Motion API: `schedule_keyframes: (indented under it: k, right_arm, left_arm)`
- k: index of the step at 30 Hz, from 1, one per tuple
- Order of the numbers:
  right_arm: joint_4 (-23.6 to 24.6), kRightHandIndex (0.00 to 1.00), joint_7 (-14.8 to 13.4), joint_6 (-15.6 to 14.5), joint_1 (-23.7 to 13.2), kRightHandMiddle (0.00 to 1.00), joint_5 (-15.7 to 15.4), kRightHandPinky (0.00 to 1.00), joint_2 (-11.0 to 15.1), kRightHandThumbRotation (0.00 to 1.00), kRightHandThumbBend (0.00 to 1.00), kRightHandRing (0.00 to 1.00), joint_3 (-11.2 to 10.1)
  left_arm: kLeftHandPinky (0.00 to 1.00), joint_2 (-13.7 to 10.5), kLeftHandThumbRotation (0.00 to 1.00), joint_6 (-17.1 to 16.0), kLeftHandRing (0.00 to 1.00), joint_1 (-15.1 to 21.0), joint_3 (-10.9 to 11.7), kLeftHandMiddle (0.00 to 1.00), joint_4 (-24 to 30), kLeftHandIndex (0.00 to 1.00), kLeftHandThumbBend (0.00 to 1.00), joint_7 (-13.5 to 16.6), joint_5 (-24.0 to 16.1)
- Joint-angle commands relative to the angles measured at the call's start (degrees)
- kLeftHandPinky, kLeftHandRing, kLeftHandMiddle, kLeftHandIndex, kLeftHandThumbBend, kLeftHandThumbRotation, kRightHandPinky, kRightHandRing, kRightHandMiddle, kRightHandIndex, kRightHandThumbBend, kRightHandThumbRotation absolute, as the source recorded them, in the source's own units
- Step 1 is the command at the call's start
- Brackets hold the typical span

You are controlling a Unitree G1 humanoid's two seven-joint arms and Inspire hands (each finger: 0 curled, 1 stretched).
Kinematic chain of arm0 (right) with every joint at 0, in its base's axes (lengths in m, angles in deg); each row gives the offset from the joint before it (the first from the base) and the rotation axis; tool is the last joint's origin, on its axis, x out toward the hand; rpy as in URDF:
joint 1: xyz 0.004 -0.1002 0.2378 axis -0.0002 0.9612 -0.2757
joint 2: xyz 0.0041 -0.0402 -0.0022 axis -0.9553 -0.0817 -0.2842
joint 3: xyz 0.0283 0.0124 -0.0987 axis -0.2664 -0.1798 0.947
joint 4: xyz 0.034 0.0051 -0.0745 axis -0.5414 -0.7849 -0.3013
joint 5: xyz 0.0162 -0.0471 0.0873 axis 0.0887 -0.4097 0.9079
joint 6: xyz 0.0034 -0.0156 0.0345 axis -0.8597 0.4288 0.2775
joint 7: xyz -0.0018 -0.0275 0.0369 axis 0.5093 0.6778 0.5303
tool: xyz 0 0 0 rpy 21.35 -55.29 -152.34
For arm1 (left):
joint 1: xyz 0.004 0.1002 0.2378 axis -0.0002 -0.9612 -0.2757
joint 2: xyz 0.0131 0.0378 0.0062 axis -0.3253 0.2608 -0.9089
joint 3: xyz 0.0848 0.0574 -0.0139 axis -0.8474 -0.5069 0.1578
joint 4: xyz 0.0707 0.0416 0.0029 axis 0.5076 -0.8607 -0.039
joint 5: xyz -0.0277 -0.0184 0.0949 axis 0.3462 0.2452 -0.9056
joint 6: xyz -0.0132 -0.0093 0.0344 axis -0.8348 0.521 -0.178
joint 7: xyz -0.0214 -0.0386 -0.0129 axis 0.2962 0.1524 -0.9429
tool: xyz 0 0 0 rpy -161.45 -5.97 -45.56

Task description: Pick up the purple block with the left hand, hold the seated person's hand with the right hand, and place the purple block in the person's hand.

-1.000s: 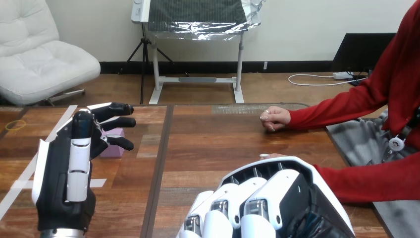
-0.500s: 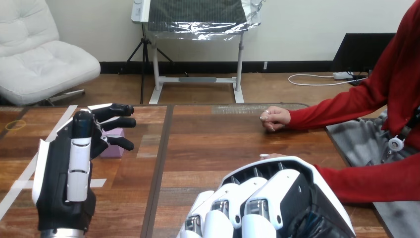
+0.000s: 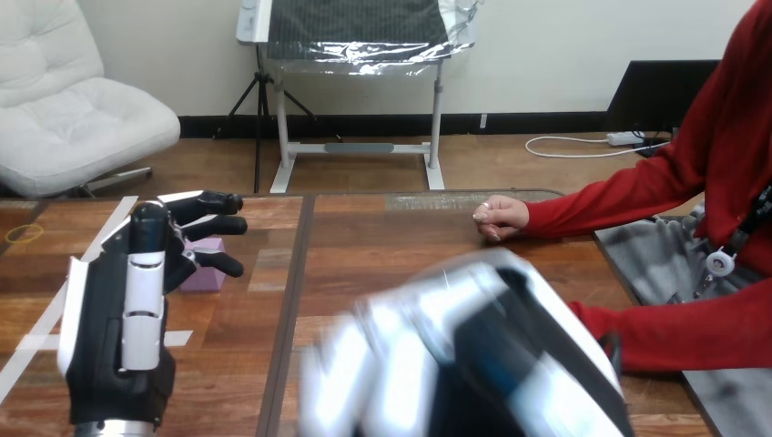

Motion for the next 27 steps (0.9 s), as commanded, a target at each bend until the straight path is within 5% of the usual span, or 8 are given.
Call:
schedule_keyframes:
  k: [1,13,27]
  right_arm:
    - [-11.9,0.87,-10.3,-0.7,-16.4,0.82,-3.9,0.28,-8.6,0.99,0.88,0.73,-9.0]
    - [-18.3,0.95,-11.3,-1.2,-20.9,0.92,-3.8,0.33,-6.5,1.00,0.86,0.87,-13.0]
    - [-23.2,0.93,-11.9,-0.6,-22.3,0.92,-6.3,0.54,-7.0,1.00,0.81,0.89,-15.6]
  left_arm:
    - [0.43,0.8,1.00,-0.8,0.64,3.8,-0.4,0.67,0.0,0.56,0.48,0.1,-0.5]
    - [0.41,0.7,1.00,-1.1,0.63,3.8,-0.4,0.66,0.0,0.56,0.45,0.1,-0.9]
    - [0.41,1.0,1.00,-1.1,0.63,3.7,-0.5,0.66,-0.1,0.56,0.46,-0.1,-0.9]
